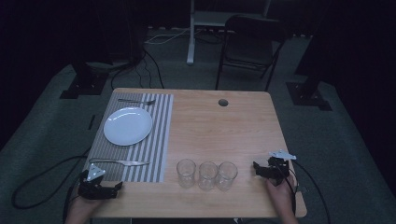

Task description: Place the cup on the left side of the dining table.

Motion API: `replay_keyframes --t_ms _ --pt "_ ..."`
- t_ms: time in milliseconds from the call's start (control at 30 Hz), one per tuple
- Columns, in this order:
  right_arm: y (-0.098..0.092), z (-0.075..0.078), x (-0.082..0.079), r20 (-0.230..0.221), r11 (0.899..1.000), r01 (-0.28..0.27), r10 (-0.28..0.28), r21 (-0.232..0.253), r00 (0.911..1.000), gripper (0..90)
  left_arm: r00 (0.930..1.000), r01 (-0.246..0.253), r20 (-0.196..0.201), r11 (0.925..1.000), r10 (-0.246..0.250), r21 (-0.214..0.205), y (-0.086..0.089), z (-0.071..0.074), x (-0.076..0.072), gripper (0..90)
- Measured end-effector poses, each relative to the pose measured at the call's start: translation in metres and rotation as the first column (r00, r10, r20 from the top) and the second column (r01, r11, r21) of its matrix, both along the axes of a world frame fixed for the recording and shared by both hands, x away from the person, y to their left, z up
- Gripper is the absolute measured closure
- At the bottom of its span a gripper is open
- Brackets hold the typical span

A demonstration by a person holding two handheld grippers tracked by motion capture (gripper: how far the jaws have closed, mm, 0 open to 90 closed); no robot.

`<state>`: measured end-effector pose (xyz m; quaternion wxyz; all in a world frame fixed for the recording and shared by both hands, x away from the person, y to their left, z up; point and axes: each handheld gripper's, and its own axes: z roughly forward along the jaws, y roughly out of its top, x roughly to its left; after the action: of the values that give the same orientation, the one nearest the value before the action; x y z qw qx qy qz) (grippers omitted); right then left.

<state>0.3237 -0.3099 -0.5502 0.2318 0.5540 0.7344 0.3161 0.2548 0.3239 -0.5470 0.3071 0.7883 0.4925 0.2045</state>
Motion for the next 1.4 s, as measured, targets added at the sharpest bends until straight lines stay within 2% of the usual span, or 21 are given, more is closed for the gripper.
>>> replay_keyframes --t_ms 533,600,667,733,833,867,1000,1133,1400 --pt "0.0000 -0.0001 -0.0001 0.001 1.000 0.000 0.000 -0.001 1.0000 12.1 0.9998 0.018 -0.006 0.9998 -0.018 0.004 0.0013 0.0005 0.0002 0.1" --pt "-0.0001 -0.0001 -0.0001 0.000 1.000 0.000 0.000 0.000 1.0000 12.1 0.9996 0.027 -0.012 0.9996 -0.027 0.006 0.0017 0.0010 0.0005 0.1" --pt "0.0000 -0.0001 -0.0002 0.001 1.000 0.000 0.000 0.000 1.0000 12.1 0.9990 0.029 -0.035 0.9994 -0.029 0.017 0.0004 0.0031 0.0027 0.1" --pt "-0.0001 -0.0001 -0.0001 0.001 1.000 0.000 0.000 -0.001 1.0000 12.1 0.9989 0.028 -0.038 0.9994 -0.028 0.018 0.0000 0.0034 0.0029 0.1" --pt "-0.0001 -0.0001 -0.0001 0.001 1.000 0.000 0.000 -0.001 1.0000 12.0 0.9989 0.037 -0.031 0.9991 -0.037 0.019 0.0004 0.0031 0.0018 0.2" --pt "-0.0001 -0.0001 -0.0001 0.000 1.000 0.000 0.000 0.000 1.0000 12.0 0.9987 0.051 -0.002 0.9984 -0.051 0.024 0.0003 0.0020 0.0001 0.2" --pt "-0.0001 -0.0001 -0.0001 0.000 1.000 0.000 0.000 0.000 1.0000 12.0 0.9974 0.069 0.021 0.9973 -0.070 0.026 0.0004 0.0009 -0.0018 0.2" --pt "-0.0001 -0.0001 -0.0001 0.000 1.000 0.000 0.000 0.000 1.0000 12.0 0.9951 0.094 0.028 0.9952 -0.095 0.027 -0.0014 0.0005 -0.0034 0.3" --pt "0.0000 -0.0001 -0.0001 0.000 1.000 0.000 0.000 0.000 1.0000 12.0 0.9944 0.105 0.014 0.9943 -0.105 0.017 -0.0038 0.0009 -0.0030 0.3"
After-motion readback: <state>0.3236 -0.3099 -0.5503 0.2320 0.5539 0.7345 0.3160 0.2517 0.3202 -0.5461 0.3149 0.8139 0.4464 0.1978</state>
